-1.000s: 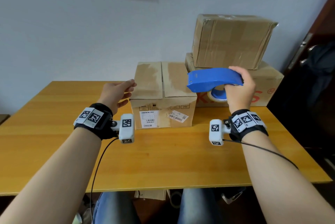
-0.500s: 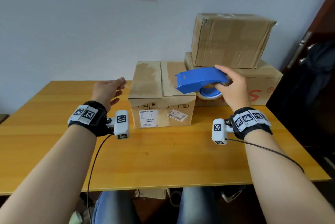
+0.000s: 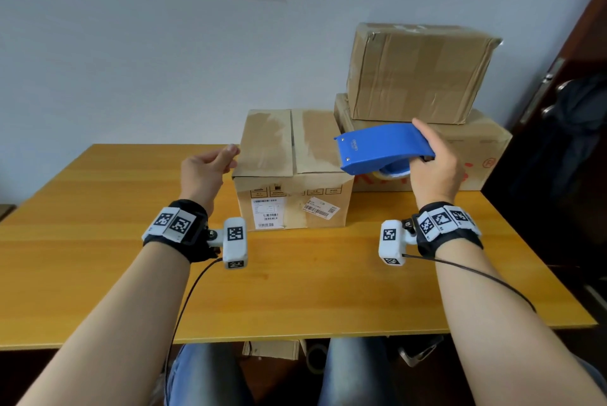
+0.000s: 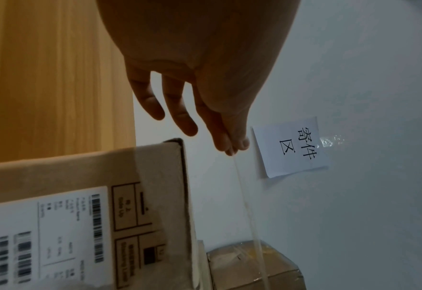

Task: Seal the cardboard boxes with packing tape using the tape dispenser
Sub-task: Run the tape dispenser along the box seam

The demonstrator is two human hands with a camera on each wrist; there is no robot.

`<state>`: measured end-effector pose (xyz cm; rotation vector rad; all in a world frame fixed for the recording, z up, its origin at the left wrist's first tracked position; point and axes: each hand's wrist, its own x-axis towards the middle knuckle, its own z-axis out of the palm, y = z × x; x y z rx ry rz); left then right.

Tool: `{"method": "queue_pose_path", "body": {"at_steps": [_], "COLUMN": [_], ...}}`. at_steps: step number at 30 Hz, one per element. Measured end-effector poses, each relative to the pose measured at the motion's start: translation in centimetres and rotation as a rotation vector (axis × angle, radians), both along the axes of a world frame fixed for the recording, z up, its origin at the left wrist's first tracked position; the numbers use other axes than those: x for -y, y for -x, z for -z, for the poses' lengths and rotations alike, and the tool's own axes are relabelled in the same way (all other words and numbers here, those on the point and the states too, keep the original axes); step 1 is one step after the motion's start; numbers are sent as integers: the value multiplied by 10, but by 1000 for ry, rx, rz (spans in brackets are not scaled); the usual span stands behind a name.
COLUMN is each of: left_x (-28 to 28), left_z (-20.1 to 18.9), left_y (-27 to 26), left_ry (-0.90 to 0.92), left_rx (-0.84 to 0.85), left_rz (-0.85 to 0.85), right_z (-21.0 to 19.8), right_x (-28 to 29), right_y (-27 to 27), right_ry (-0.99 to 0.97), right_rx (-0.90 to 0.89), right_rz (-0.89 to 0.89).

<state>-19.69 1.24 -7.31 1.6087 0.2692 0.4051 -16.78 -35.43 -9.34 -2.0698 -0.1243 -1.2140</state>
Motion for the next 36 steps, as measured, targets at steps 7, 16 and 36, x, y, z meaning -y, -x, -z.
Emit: {"method": "queue_pose_path", "body": {"at_steps": [7, 16, 36], "left_x": [2, 1, -21], "left_z": [3, 9, 22], "left_y": [3, 7, 7], "left_ry": [-20, -9, -1], "left_rx": [12, 2, 3], "left_rz": [20, 22, -34], "right_z": [7, 19, 29], "right_x": [1, 0, 17], "right_y": [-1, -2, 6], "right_ry": [-49, -92, -516], "right_rx": [33, -49, -142], "right_rz": [-12, -32, 67]}}
